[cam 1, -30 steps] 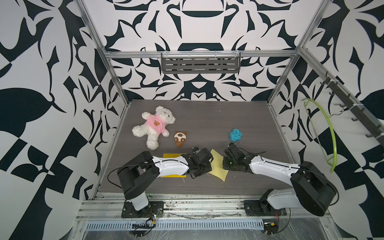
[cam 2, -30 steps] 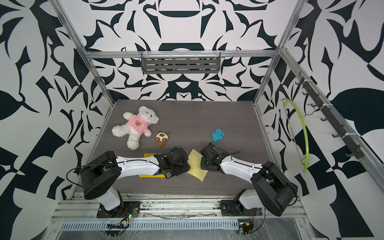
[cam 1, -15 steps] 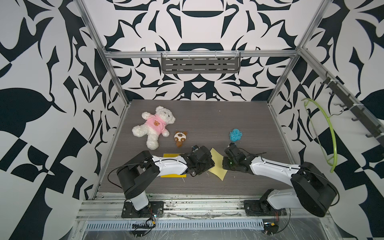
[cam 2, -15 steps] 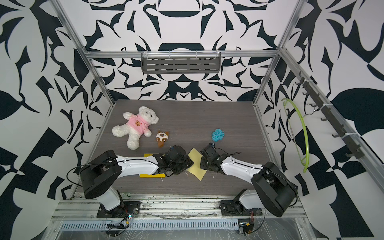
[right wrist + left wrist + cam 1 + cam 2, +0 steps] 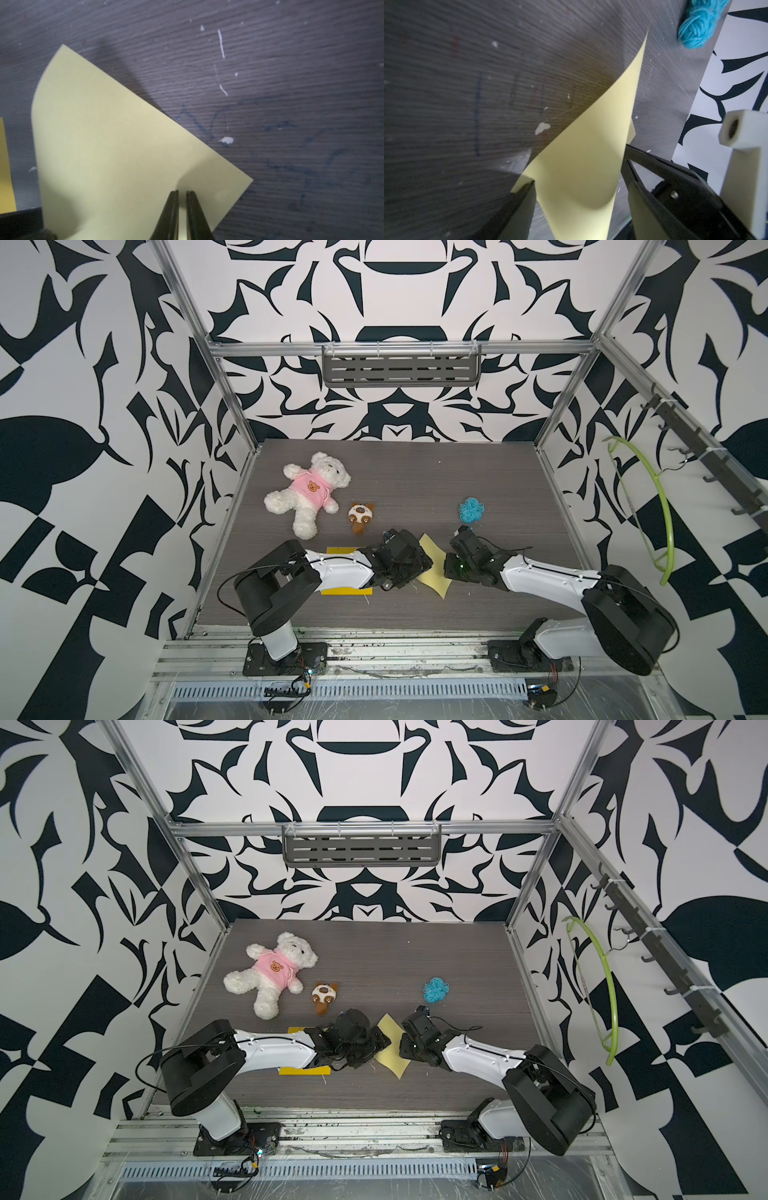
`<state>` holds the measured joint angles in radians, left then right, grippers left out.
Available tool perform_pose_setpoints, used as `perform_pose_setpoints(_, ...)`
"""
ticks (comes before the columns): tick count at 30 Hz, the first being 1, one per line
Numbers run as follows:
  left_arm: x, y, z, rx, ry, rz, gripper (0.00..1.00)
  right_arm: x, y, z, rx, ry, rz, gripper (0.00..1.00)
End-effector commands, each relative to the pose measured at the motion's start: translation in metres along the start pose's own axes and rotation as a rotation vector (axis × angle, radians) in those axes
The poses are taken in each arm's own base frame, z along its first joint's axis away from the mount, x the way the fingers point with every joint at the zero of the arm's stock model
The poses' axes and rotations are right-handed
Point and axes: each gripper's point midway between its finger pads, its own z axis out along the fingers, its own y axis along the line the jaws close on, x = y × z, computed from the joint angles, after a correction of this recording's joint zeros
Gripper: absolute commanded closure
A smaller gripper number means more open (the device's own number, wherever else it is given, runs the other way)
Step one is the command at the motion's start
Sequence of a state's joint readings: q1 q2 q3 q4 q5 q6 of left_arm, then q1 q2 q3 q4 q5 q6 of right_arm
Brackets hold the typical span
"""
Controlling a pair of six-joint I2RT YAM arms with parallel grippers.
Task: Fold the square paper diagonally
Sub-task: Pick up the paper from the center of the board.
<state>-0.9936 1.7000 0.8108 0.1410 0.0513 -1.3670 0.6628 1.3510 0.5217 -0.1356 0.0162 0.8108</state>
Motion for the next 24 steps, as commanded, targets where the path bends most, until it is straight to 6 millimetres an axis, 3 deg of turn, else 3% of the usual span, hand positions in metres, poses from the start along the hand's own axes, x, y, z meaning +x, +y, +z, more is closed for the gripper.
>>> perform_pose_setpoints(1, 0.001, 0.021, 0.004, -0.057, 0.012, -0.003, 0.32, 0.036, -0.021, 0.008, 0.057, 0.129, 0.008, 0.85)
perform_pose_setpoints(10, 0.006, 0.014, 0.004, -0.092, 0.059, 0.068, 0.36, 0.03, -0.014, 0.001, 0.027, 0.106, 0.005, 0.85)
perform_pose_setpoints(13, 0.007, 0.013, 0.002, -0.098, 0.07, 0.08, 0.46, 0.025, -0.01, -0.004, 0.015, 0.091, -0.002, 0.84)
perform_pose_setpoints(20, 0.006, 0.007, -0.005, -0.092, 0.066, 0.092, 0.49, 0.019, -0.006, -0.009, 0.003, 0.071, -0.005, 0.83)
perform_pose_setpoints(24, 0.007, 0.002, -0.007, -0.077, 0.068, 0.092, 0.56, 0.019, -0.005, -0.009, -0.002, 0.069, -0.001, 0.83)
